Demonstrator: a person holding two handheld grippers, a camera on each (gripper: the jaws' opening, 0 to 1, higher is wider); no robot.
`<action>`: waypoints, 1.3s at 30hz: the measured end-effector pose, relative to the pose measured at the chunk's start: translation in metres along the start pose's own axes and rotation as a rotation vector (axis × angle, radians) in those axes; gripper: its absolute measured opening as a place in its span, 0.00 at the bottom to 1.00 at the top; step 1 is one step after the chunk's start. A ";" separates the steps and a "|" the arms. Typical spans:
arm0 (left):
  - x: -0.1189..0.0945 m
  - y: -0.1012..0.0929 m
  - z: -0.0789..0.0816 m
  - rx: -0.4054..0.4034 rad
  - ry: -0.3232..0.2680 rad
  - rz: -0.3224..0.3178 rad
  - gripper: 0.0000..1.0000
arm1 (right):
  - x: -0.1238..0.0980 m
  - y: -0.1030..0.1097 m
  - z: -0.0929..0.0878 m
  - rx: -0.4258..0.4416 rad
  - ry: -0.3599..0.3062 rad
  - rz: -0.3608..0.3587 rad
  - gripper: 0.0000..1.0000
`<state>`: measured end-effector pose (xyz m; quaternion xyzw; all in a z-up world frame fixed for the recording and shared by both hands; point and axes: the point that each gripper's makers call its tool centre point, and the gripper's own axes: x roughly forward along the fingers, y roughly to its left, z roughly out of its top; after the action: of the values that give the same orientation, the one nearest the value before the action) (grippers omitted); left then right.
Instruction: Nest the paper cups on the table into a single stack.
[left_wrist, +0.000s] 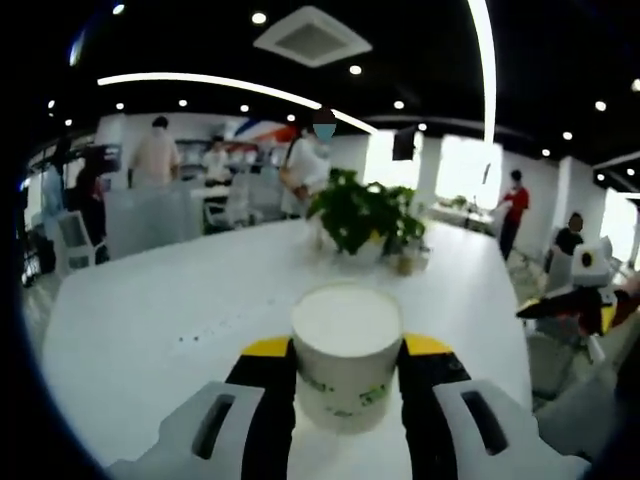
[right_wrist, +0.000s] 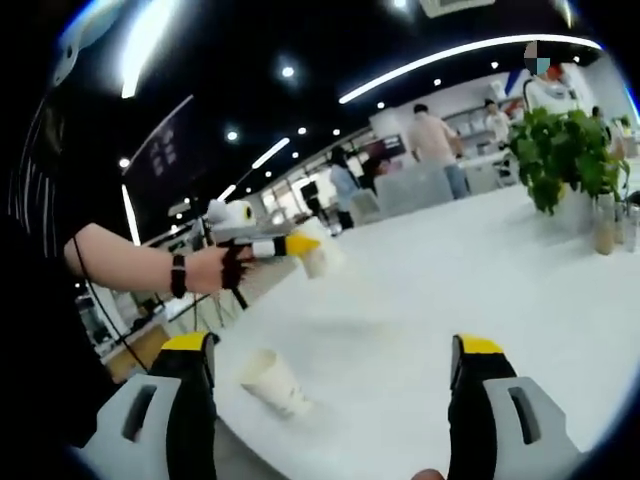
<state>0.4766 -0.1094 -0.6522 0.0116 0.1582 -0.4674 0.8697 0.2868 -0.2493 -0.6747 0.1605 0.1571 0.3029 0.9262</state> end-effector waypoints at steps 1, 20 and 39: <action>-0.003 -0.003 0.001 0.003 0.001 -0.002 0.38 | 0.000 0.000 0.000 -0.002 0.001 0.000 0.96; -0.046 -0.045 0.015 0.016 -0.018 -0.038 0.38 | 0.003 0.010 -0.008 0.008 -0.002 0.011 0.95; -0.072 -0.065 0.027 0.009 -0.045 -0.056 0.37 | 0.008 0.022 -0.010 0.027 -0.005 0.034 0.93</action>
<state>0.3938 -0.0924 -0.5978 0.0007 0.1368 -0.4923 0.8596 0.2778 -0.2255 -0.6767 0.1765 0.1563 0.3161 0.9190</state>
